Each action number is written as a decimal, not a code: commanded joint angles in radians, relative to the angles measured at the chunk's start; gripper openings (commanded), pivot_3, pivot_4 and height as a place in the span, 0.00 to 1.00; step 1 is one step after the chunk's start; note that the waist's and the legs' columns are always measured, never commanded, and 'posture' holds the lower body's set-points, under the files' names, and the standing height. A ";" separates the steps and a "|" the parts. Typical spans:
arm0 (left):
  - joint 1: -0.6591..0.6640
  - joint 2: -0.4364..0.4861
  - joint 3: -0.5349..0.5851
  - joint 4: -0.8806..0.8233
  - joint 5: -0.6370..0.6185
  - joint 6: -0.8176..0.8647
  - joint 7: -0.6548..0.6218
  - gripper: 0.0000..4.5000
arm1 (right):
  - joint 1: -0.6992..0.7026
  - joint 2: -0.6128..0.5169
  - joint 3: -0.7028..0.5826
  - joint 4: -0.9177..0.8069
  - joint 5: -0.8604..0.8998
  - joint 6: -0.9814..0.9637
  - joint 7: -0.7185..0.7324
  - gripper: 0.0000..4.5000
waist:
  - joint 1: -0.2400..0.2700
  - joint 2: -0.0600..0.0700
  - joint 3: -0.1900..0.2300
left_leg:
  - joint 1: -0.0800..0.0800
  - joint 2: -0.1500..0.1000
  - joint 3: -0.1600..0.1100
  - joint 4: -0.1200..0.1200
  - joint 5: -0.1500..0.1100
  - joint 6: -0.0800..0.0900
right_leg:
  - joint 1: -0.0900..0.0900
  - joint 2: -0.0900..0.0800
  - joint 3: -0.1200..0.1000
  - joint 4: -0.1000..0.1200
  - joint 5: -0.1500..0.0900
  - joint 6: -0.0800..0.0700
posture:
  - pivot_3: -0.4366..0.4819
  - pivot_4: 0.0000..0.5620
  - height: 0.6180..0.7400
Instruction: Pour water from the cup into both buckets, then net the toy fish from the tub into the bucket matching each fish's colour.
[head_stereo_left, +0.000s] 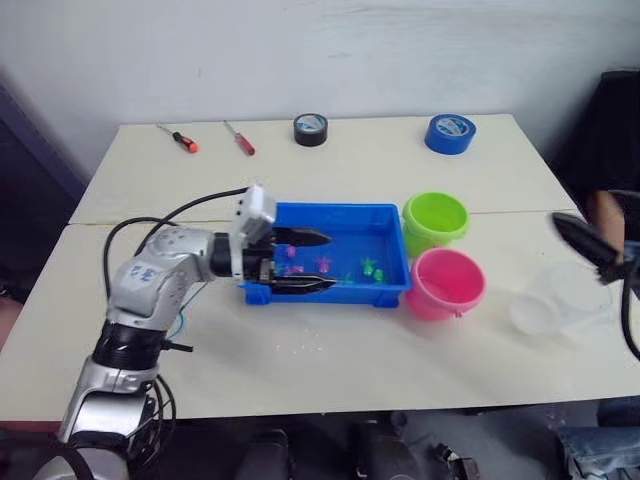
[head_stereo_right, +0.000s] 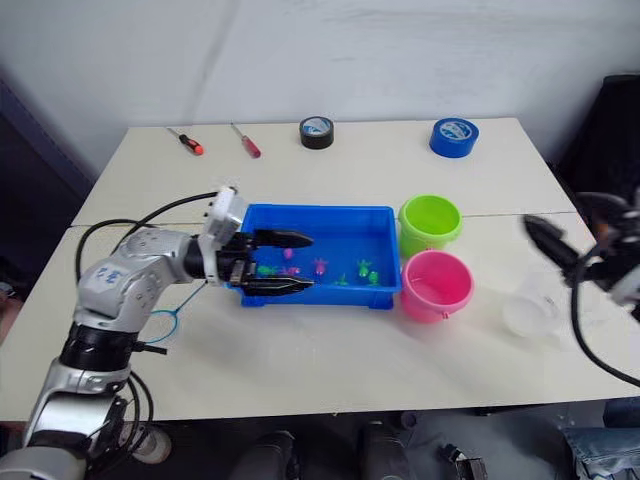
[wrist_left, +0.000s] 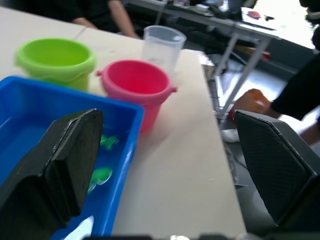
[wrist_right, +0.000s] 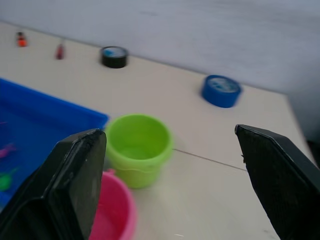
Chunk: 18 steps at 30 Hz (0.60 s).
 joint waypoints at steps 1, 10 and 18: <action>0.117 0.073 0.104 -0.116 -0.032 0.034 0.033 1.00 | -0.106 -0.024 0.131 -0.037 0.082 0.028 0.089 0.97 | 0.001 0.000 0.000 | -0.001 0.000 0.000 0.000 0.000 0.000 | -0.001 -0.001 0.000 0.000 0.000 0.000 | 0.48 0.27 0.97; 0.812 0.196 0.635 -0.275 -0.034 0.025 0.012 1.00 | -0.311 0.017 0.457 0.031 -0.021 -0.024 0.361 0.97 | 0.005 -0.002 0.001 | -0.003 0.000 0.000 -0.007 -0.001 0.001 | -0.003 -0.006 -0.003 -0.009 -0.001 -0.003 | 0.48 0.27 0.97; 1.034 0.122 0.702 -0.225 0.075 -0.106 0.081 1.00 | -0.382 0.091 0.553 0.105 -0.140 -0.089 0.440 0.97 | 0.029 -0.002 0.001 | -0.004 -0.004 -0.001 -0.008 -0.005 0.006 | -0.001 -0.012 -0.005 -0.016 0.000 -0.002 | 0.48 0.27 0.97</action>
